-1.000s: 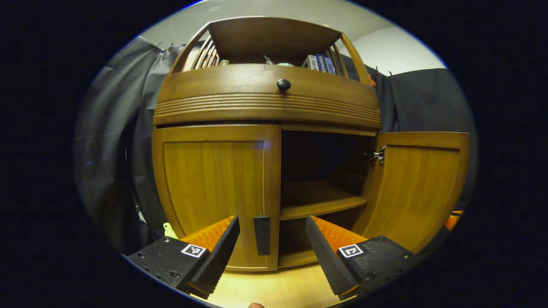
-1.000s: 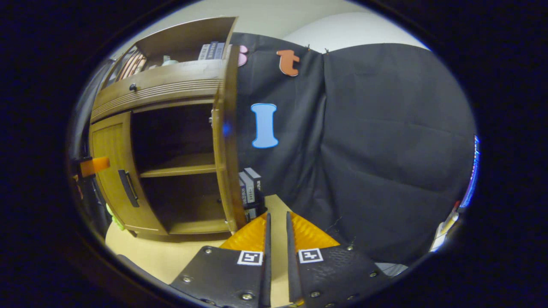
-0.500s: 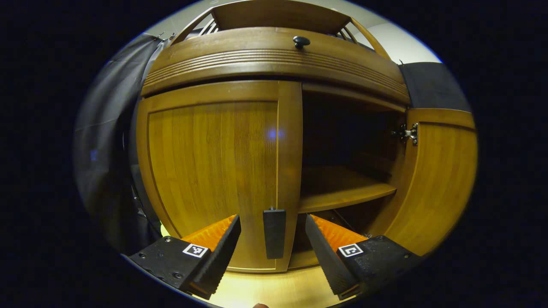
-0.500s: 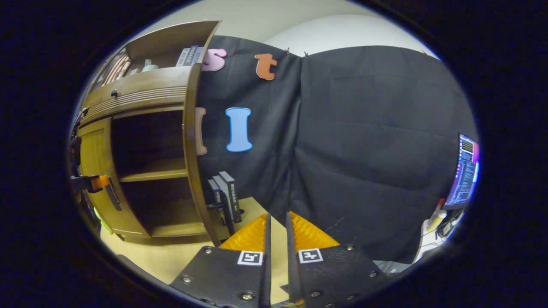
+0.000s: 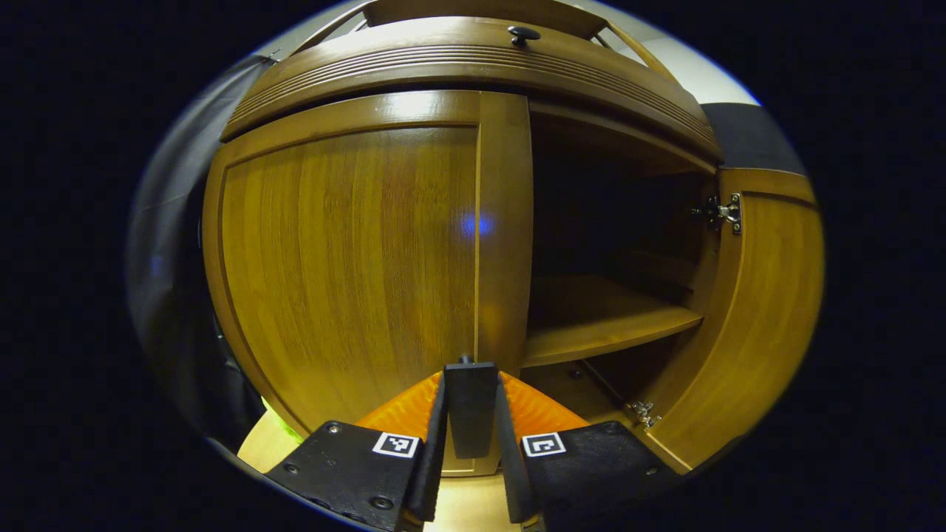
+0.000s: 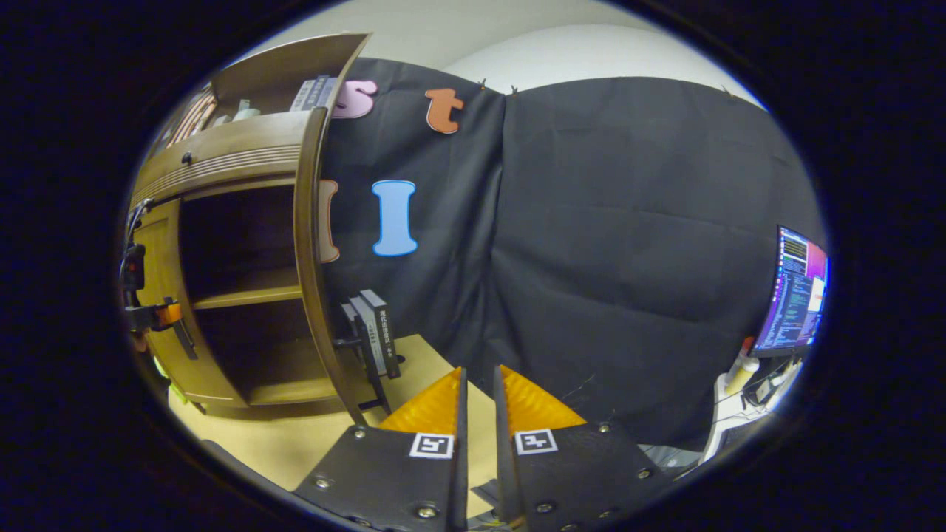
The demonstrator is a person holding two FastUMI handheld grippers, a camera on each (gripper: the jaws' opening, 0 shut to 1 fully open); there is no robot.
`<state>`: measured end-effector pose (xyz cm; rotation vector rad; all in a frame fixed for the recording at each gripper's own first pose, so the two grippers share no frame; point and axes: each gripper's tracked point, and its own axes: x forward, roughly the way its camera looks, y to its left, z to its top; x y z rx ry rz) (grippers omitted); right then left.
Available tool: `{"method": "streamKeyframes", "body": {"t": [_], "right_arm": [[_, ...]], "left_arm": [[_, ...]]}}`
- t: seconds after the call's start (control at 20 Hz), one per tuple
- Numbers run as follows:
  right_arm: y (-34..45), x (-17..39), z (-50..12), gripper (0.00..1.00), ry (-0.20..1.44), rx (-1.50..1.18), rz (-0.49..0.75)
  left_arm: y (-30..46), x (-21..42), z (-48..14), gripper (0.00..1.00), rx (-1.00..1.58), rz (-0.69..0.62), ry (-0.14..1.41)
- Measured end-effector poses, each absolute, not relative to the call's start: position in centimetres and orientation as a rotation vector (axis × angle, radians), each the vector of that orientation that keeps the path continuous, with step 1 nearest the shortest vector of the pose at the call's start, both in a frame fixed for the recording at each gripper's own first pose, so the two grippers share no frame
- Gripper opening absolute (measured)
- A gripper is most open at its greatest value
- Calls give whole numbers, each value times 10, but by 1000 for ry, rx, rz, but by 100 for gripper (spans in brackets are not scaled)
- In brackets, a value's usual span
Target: Open the right door of the double-door shoe cabinet with the right hand, and open the left door with the left hand.
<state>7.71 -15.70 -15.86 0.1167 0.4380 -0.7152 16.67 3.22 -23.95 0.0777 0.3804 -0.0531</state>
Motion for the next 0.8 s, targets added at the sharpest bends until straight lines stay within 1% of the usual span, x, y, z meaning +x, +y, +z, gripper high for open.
{"method": "streamKeyframes", "body": {"t": [0.05, 0.1, 0.2, 0.25, 0.45, 0.5, 0.55, 0.6, 0.65, 0.7, 0.8], "right_arm": [[-156, 78, -159, 16, 438, 119, -713], [-155, 79, -159, 16, 438, 122, -708], [-153, 81, -160, 16, 438, 123, -695], [-151, 83, -159, 16, 438, 122, -688], [-146, 87, -159, 16, 434, 126, -659], [-145, 88, -159, 16, 434, 127, -650], [-144, 88, -159, 16, 435, 127, -643], [-142, 87, -159, 16, 436, 128, -634], [-141, 87, -160, 16, 437, 128, -626], [-139, 87, -160, 16, 439, 128, -618], [-136, 86, -160, 16, 444, 130, -600]], "left_arm": [[33, 165, -239, 37, 90, -52, 379], [33, 165, -237, 34, 91, -54, 377], [32, 163, -237, 34, 84, -61, 379], [32, 162, -237, 35, 84, -62, 384], [34, 148, -233, 35, 83, -61, 382], [36, 140, -233, 34, 83, -60, 382], [36, 137, -232, 38, 82, -59, 382], [38, 132, -230, 35, 81, -59, 381], [38, 127, -229, 35, 79, -58, 380], [39, 122, -227, 38, 79, -57, 378], [42, 113, -225, 34, 77, -55, 376]]}}
